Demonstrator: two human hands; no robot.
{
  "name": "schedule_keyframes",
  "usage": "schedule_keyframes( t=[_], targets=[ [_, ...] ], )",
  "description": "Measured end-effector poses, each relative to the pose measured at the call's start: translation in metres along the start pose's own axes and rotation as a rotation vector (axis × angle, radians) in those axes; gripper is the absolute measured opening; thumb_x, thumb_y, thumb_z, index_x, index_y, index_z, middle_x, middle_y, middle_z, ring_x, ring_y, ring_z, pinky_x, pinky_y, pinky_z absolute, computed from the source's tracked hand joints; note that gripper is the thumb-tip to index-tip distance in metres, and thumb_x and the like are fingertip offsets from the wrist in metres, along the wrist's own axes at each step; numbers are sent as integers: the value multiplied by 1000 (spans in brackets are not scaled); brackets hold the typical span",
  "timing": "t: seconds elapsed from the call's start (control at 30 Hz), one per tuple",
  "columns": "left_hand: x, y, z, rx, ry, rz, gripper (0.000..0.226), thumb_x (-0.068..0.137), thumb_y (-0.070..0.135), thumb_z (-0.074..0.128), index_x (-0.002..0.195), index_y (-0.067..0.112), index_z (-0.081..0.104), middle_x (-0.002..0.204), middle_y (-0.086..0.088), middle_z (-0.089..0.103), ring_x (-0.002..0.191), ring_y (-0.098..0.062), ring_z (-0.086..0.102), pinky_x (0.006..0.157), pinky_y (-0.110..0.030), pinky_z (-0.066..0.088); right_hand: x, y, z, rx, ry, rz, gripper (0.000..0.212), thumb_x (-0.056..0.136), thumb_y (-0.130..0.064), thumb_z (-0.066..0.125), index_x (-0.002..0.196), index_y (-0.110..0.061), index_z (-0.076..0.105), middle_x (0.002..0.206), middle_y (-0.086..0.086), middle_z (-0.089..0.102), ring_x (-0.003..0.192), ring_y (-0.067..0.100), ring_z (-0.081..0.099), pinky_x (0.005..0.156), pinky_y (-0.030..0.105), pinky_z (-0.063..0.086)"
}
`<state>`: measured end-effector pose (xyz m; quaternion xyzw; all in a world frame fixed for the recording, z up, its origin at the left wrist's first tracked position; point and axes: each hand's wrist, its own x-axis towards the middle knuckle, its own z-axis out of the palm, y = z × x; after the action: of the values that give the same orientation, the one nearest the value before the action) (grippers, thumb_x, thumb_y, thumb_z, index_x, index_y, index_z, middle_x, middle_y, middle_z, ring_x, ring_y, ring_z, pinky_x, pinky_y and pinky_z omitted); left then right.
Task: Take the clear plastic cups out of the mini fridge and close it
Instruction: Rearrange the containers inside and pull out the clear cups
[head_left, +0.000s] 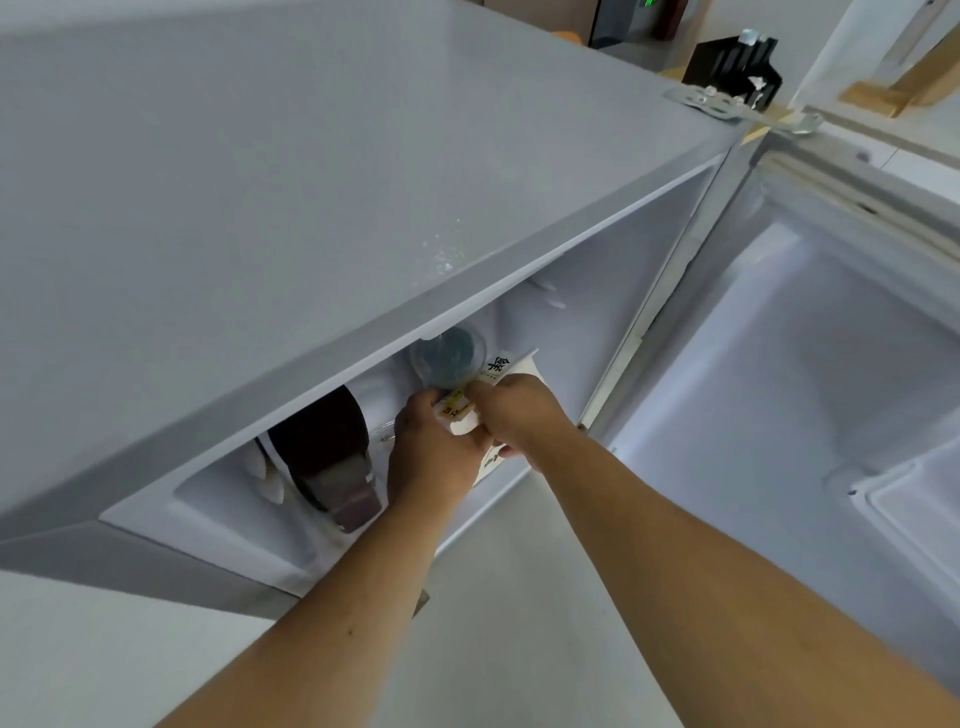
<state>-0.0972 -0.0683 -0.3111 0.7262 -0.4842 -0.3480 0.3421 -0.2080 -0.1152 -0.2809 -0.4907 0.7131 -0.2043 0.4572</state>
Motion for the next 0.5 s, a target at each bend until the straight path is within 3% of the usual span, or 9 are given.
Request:
schedule_keyframes(
  t=[0.1, 0.27, 0.4, 0.5],
  targets=[
    [3, -1, 0, 0, -15, 3, 71, 74, 46, 88, 132, 28, 53, 132, 0, 58, 111, -25, 64, 84, -35, 50, 3, -3, -3, -4, -4, 13, 24, 90, -38, 59, 87, -16, 69, 82, 9, 76, 72, 25, 74, 68, 40, 66],
    [5, -5, 1, 39, -82, -40, 65, 75, 48, 81, 130, 26, 53, 124, 3, 65, 98, -22, 61, 80, -33, 46, 6, -2, -8, -9, 1, 20, 14, 91, -29, 56, 86, -18, 64, 83, 10, 75, 71, 29, 74, 68, 40, 66],
    [1, -7, 7, 35, -149, -42, 56, 79, 42, 78, 127, 30, 52, 112, 13, 61, 93, -15, 55, 71, -30, 43, 9, -1, -20, -30, 25, 24, 19, 93, -26, 54, 82, -13, 61, 67, 7, 68, 51, 28, 70, 46, 29, 58],
    [-1, -5, 15, -50, -174, -65, 54, 79, 35, 77, 128, 33, 52, 113, 17, 62, 97, -12, 59, 70, -24, 45, 13, -2, -29, -88, 14, -3, 20, 99, -29, 52, 88, -17, 62, 82, 10, 70, 61, 31, 74, 52, 40, 64]
  ],
)
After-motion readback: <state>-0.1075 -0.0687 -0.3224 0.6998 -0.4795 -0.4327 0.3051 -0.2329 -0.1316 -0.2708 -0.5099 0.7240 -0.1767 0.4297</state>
